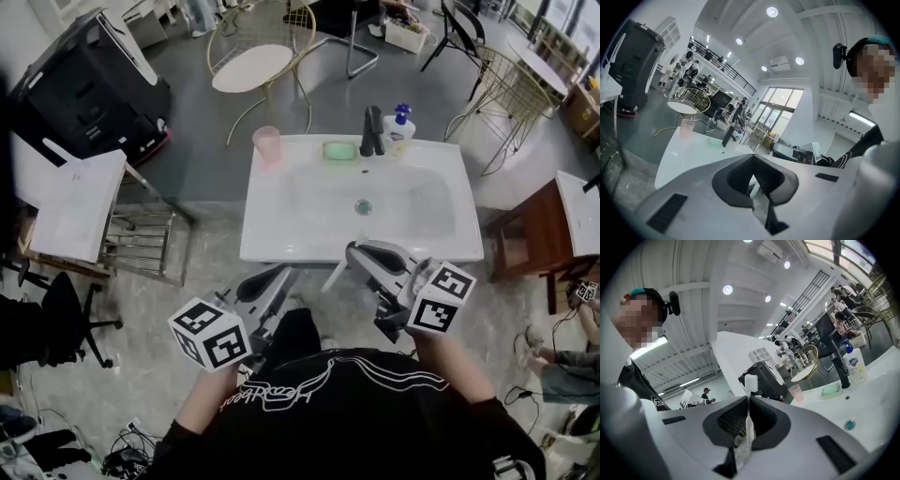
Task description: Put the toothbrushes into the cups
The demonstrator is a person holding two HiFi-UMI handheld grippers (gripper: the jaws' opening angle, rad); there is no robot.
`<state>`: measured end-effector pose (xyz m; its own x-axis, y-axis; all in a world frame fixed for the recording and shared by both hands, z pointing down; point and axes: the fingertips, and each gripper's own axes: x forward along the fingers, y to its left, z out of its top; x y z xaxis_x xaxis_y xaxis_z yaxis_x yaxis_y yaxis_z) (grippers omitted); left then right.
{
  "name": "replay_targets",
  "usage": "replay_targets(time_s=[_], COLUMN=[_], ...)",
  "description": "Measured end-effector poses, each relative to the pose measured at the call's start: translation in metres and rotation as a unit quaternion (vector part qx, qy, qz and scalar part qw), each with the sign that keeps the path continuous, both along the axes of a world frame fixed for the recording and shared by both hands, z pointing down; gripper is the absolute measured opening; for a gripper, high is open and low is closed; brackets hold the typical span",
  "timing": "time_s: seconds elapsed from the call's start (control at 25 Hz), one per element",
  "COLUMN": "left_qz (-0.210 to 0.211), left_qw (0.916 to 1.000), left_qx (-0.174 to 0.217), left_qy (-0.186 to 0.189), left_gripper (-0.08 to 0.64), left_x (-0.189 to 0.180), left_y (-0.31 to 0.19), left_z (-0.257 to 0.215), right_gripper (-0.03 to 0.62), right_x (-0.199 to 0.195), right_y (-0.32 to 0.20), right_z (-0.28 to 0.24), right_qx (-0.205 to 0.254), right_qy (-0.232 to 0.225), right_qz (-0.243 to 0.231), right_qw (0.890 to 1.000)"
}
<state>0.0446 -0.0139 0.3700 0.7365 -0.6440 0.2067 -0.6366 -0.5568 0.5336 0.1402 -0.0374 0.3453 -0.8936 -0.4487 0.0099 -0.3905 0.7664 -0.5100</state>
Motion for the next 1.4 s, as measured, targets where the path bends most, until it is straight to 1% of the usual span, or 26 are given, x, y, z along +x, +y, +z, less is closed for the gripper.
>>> replay_targets(time_s=[0.16,0.36,0.6,0.88,1.08,1.4], left_qz=[0.012,0.022,0.028,0.029,0.035,0.053], left_qw=[0.9999,0.9996,0.9995,0.9993,0.9989,0.9976], left_qx=[0.012,0.014,0.004,-0.014,-0.022,-0.034], left_qy=[0.002,0.008,0.01,0.018,0.023,0.028], left_gripper=[0.005,0.005,0.005,0.005,0.005,0.005], left_x=[-0.001,-0.019,-0.047,-0.08,-0.096,-0.113], left_y=[-0.015,-0.069,-0.129,-0.191,-0.222,-0.254], left_z=[0.0,-0.011,-0.004,0.007,0.014,0.018], right_gripper=[0.034,0.035,0.034,0.034,0.034,0.034], right_x=[0.0,-0.012,-0.035,-0.072,-0.09,-0.11], right_y=[-0.011,-0.062,-0.121,-0.183,-0.214,-0.252], right_z=[-0.002,-0.014,-0.01,-0.001,0.004,-0.001], right_qx=[0.011,0.012,0.004,-0.006,-0.011,-0.013], right_qy=[0.001,0.005,0.005,0.021,0.026,0.032], right_qz=[0.014,0.032,0.049,0.049,0.053,0.069], right_qw=[1.0,0.999,0.999,0.999,0.998,0.997])
